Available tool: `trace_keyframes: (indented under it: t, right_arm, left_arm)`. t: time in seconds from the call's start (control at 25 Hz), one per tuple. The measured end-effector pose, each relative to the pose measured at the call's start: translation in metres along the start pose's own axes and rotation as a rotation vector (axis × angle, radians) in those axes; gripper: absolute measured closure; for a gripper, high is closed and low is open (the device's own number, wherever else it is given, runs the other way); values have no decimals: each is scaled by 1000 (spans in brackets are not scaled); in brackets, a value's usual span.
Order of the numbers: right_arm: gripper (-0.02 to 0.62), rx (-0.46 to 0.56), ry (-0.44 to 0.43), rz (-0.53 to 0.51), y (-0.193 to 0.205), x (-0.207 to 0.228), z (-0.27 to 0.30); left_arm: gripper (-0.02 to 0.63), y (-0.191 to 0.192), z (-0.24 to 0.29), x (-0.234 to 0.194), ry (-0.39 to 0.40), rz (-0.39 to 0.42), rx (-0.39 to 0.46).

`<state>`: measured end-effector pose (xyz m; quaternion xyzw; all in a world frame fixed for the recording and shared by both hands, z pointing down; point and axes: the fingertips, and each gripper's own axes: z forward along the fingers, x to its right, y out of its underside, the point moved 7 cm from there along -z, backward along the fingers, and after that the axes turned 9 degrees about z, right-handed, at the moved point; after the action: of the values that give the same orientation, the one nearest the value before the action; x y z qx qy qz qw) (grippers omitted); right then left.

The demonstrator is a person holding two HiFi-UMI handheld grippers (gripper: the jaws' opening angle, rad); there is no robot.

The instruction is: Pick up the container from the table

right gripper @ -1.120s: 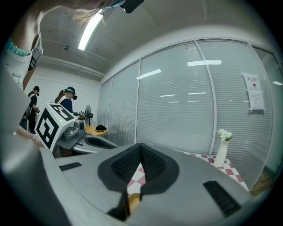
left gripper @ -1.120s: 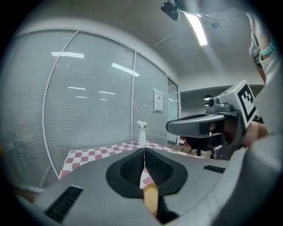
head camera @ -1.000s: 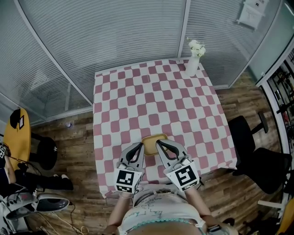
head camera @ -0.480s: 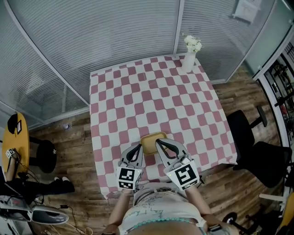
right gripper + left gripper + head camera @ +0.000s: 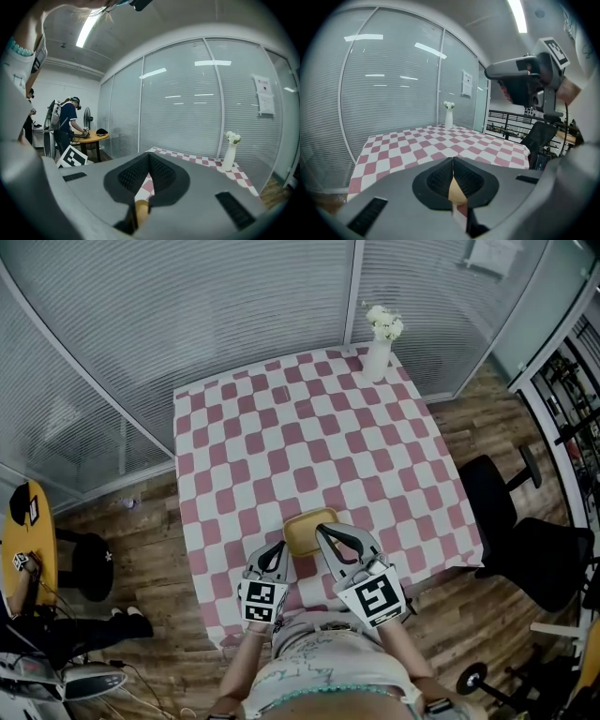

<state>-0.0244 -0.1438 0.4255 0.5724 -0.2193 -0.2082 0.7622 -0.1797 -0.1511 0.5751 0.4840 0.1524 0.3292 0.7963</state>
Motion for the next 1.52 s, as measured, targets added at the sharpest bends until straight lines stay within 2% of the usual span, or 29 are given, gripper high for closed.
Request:
trace_keyframes:
  t: [0.52,0.84,1.12,1.28,1.32,1.4,1.52]
  right_arm:
    - [601,-19,60,18,12,4,-2]
    - [601,-51,108,39,16,9,-9]
    - [601,-46,135,52,19,14,-16]
    - [601,-52,156,66,19,18,-17]
    - [601,-51,161,69,19,19,-17]
    - [601,-51,171,72,20,22,-19]
    - [601,-50,186,74,22,25,-22]
  left_arm:
    - [591,47,27,-2,69,44,-157]
    - [591,59,38,-7,95,33,-195]
    - [589,66,51,-14,34,-74,-223]
    - [588,71,61,-17,35,-140,-257]
    - [577,71,63,-17,36,-156,-260]
    - [474,72,68,-17,36,-184,-271]
    - [454,77,75,-16,32,-207,-296]
